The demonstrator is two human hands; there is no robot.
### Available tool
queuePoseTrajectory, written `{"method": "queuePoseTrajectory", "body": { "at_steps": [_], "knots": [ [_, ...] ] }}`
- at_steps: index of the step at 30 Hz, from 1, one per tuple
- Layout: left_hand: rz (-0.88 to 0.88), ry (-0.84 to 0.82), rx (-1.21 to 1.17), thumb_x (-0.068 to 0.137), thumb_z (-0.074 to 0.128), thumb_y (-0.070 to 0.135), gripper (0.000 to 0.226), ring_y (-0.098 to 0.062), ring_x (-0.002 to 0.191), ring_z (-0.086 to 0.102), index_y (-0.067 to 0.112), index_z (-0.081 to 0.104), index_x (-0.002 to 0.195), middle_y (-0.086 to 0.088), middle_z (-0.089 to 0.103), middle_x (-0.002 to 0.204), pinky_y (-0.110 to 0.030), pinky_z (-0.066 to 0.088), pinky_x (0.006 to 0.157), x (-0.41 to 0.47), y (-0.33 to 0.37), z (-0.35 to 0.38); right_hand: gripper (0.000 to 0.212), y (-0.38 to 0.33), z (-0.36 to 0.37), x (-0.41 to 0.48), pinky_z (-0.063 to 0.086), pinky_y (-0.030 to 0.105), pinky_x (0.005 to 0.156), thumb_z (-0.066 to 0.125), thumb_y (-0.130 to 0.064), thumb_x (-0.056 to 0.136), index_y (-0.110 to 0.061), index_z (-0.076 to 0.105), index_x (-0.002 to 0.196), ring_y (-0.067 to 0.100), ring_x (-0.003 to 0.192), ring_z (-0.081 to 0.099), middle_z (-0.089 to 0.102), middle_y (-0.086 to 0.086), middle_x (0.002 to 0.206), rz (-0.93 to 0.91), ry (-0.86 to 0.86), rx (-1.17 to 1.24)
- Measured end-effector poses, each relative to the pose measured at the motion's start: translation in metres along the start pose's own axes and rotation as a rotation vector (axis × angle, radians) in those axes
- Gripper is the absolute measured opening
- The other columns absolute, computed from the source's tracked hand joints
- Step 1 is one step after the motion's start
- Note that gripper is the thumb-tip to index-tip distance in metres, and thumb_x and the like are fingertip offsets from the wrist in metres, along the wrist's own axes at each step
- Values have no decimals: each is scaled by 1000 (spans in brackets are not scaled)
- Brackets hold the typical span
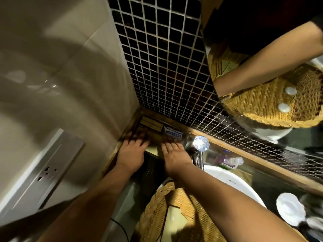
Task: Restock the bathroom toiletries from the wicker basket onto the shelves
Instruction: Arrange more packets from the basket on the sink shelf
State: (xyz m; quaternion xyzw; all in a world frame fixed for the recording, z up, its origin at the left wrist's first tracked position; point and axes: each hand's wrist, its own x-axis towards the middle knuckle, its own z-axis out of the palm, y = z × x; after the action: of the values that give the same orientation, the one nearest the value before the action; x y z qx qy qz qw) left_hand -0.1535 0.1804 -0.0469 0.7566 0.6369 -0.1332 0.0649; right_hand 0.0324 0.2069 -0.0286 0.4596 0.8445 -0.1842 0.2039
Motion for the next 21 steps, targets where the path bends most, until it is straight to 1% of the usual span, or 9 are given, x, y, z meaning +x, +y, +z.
{"method": "queuePoseTrajectory", "body": {
  "at_steps": [4,7,11,13,15,17,18,19,21],
  "knots": [
    [7,18,-12,96,42,39,45,-29,127,50,30,51,139,-6,50,146,-47,18,119,0,4,5,69,0,3,3,-1,41,119,35,-31,97,-15,4,157,23,151,5,5,6,165,-67,8,-79],
    [-15,4,-35,100,28,45,49,-28,131,47,29,47,143,-5,48,148,-45,10,120,1,6,11,70,-1,8,7,-1,41,119,37,-31,97,-12,6,156,24,150,6,7,7,165,-54,-5,-115],
    [-24,-15,-75,98,13,54,59,-26,138,39,32,39,147,-4,47,149,-45,3,121,6,6,18,72,0,14,12,5,43,119,43,-31,95,-11,10,156,27,149,14,15,9,163,-46,12,-109],
    [-23,-12,-80,98,13,55,60,-25,138,40,32,41,146,-5,48,148,-44,0,121,6,5,20,74,0,17,12,8,43,119,48,-29,93,-11,13,156,28,148,18,19,10,162,-54,34,-83],
    [-16,13,-67,99,21,53,54,-26,130,49,31,49,141,-5,53,142,-42,0,120,5,4,18,75,2,16,14,20,43,117,58,-25,89,-10,22,153,30,142,31,32,14,155,-47,79,-9],
    [-2,41,-41,99,31,49,47,-28,119,57,30,57,134,-7,58,136,-43,5,120,4,6,15,71,5,10,17,35,42,108,62,-20,87,-10,30,149,32,129,46,45,16,144,-37,98,50],
    [0,55,-34,99,35,48,44,-30,115,59,30,59,132,-8,60,133,-45,8,119,4,6,15,67,6,7,19,40,42,103,62,-19,87,-10,35,147,32,124,50,49,16,140,-35,97,61],
    [2,65,-33,98,38,46,42,-30,112,60,29,61,129,-9,62,130,-46,11,118,4,6,15,63,7,5,19,43,42,99,62,-18,87,-11,39,145,32,120,52,51,15,137,-31,93,68],
    [8,57,-46,98,39,45,40,-31,109,60,28,63,125,-11,62,126,-47,20,116,4,7,15,55,7,3,18,44,42,97,58,-17,89,-11,44,142,32,119,53,53,14,135,-23,83,65]
  ]
}}
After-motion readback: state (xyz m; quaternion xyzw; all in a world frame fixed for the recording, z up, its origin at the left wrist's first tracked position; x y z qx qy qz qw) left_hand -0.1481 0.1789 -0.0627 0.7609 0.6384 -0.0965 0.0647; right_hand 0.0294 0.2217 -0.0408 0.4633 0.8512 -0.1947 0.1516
